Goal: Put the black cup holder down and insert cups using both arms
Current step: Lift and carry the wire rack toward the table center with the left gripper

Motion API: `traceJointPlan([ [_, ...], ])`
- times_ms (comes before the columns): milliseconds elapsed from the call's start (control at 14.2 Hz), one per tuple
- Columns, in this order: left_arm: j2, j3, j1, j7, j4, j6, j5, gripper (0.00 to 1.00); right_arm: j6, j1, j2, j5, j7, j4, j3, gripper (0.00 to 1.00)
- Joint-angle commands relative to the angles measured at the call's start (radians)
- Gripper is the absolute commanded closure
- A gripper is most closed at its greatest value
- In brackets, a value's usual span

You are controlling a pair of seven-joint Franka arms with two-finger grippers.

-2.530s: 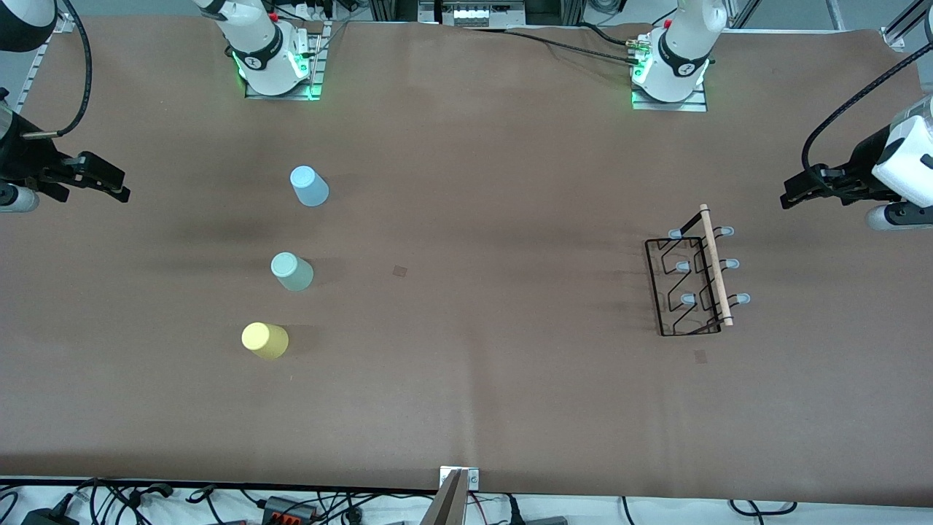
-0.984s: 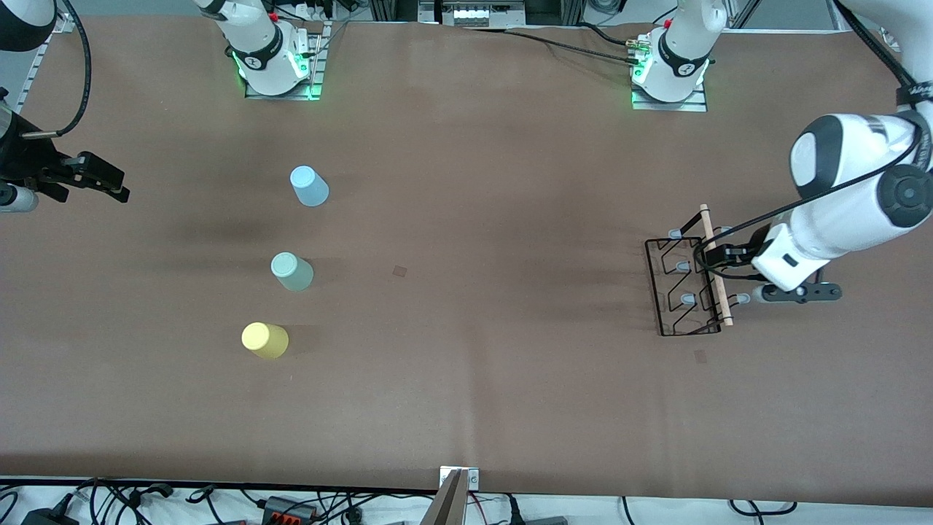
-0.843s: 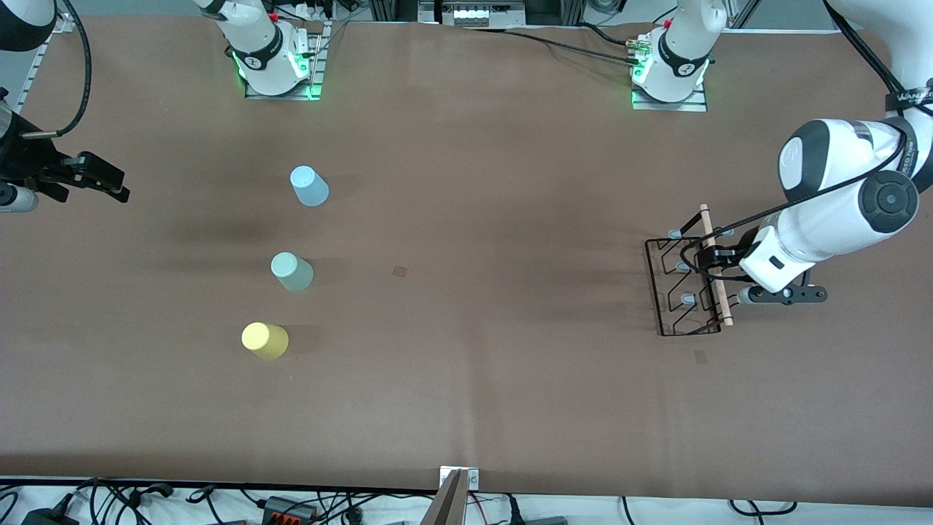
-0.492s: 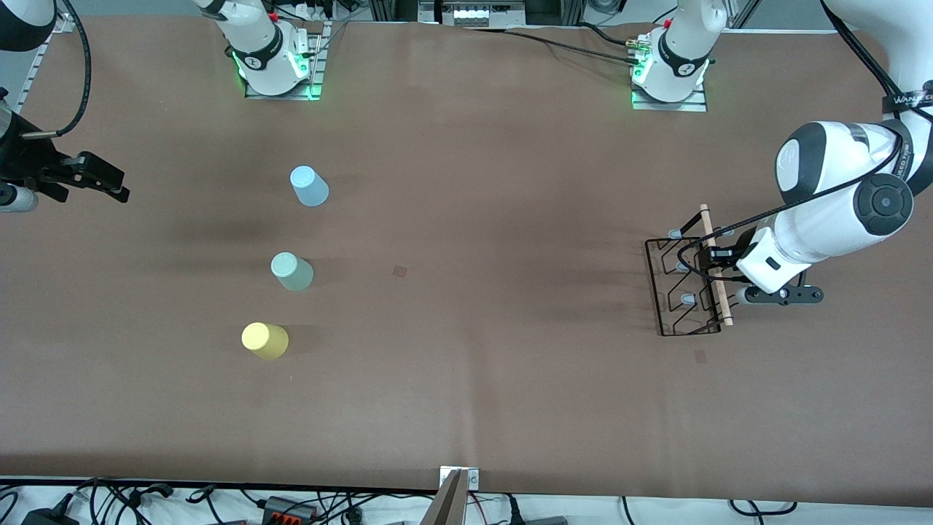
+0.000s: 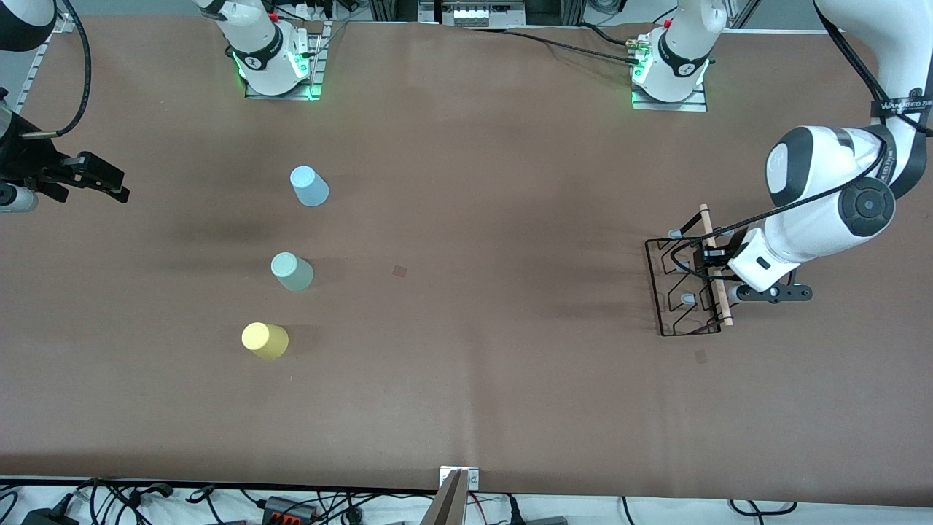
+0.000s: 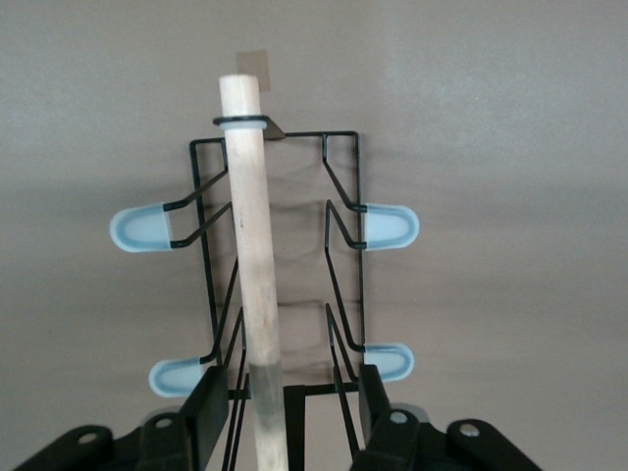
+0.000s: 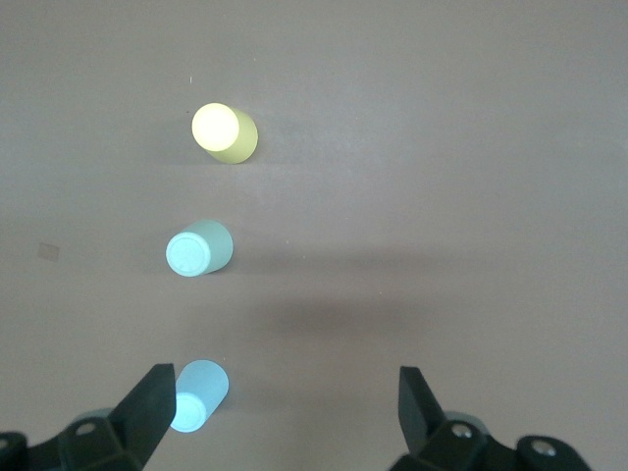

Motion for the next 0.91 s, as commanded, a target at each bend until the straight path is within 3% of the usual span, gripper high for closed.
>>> traceJointPlan([
  [0, -0.015, -0.001, 0.001, 0.003, -0.028, 0.022, 0.001, 0.42, -0.014, 0.0, 0.002, -0.006, 0.003, 0.015, 0.001, 0.0],
  [351, -0.013, 0.001, 0.011, 0.002, -0.03, 0.027, 0.0, 0.71, -0.014, 0.0, 0.002, -0.006, 0.003, 0.015, 0.001, 0.0],
  [703, -0.012, 0.001, 0.018, 0.003, -0.03, 0.036, 0.001, 0.8, -0.006, -0.003, 0.003, -0.006, 0.005, 0.015, 0.001, 0.0],
  [843, -0.012, 0.001, 0.024, 0.003, -0.034, 0.046, 0.001, 0.89, -0.009, 0.002, 0.003, -0.006, 0.005, 0.015, 0.001, 0.0],
])
